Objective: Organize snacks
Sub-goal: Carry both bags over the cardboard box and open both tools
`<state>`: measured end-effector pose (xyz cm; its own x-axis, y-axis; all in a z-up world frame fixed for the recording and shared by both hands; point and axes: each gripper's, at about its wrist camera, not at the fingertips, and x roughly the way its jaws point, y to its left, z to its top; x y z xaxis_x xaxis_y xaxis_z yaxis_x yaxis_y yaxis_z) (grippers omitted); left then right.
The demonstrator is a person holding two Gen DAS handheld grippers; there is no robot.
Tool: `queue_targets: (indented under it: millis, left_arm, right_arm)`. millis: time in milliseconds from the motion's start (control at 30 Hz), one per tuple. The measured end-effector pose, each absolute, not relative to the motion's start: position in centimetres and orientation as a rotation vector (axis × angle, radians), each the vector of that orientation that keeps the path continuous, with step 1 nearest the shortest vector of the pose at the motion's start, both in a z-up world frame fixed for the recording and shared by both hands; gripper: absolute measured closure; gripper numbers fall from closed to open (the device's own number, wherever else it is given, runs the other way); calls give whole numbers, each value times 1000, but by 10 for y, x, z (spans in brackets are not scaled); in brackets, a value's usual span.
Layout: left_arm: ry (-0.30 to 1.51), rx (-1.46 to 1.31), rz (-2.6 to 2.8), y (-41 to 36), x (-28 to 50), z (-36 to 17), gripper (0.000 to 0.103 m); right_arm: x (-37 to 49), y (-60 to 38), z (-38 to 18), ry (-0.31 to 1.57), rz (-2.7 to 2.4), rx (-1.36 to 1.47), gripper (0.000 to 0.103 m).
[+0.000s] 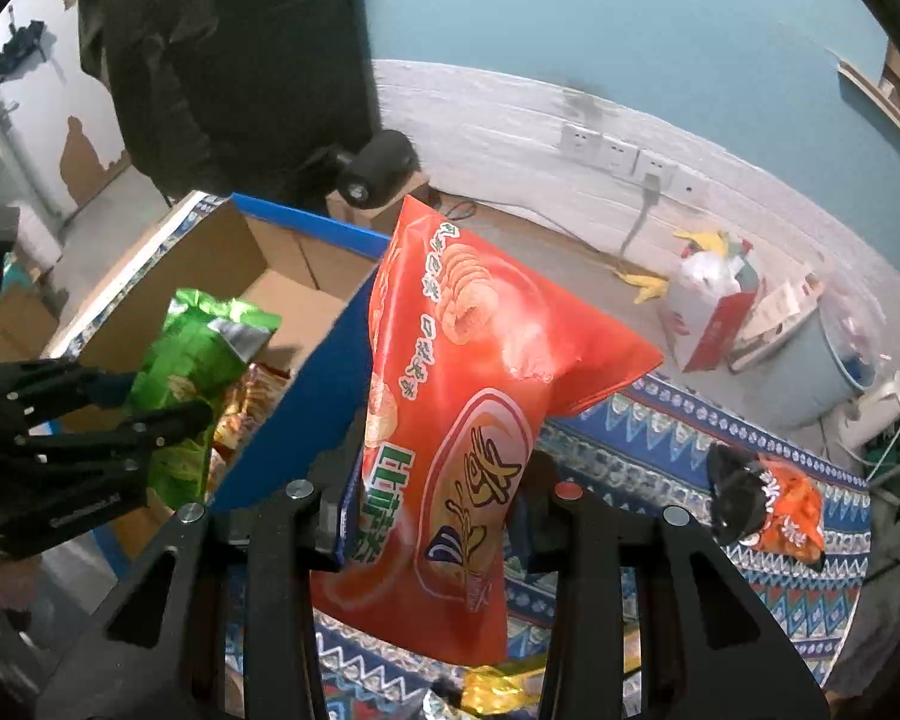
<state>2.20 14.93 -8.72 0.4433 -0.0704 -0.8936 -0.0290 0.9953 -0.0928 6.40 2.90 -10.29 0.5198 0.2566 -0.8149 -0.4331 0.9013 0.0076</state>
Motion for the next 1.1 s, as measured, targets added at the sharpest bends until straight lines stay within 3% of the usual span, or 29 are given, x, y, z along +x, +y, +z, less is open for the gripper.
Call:
queue_targets:
  millis: [133, 200, 267, 1100]
  left_arm:
    - [1123, -104, -14, 155, 21, -89, 64]
    - [1128, -98, 5, 158, 19, -89, 45]
    - [1125, -93, 22, 163, 17, -87, 36]
    - [1041, -243, 222, 268, -15, -60, 28]
  right_arm:
    - [65, 41, -103, 941, 436, -212, 66]
    - [66, 50, -104, 944, 451, -216, 66]
    - [66, 59, -105, 946, 466, -222, 66]
    - [86, 184, -118, 998, 673, -212, 63]
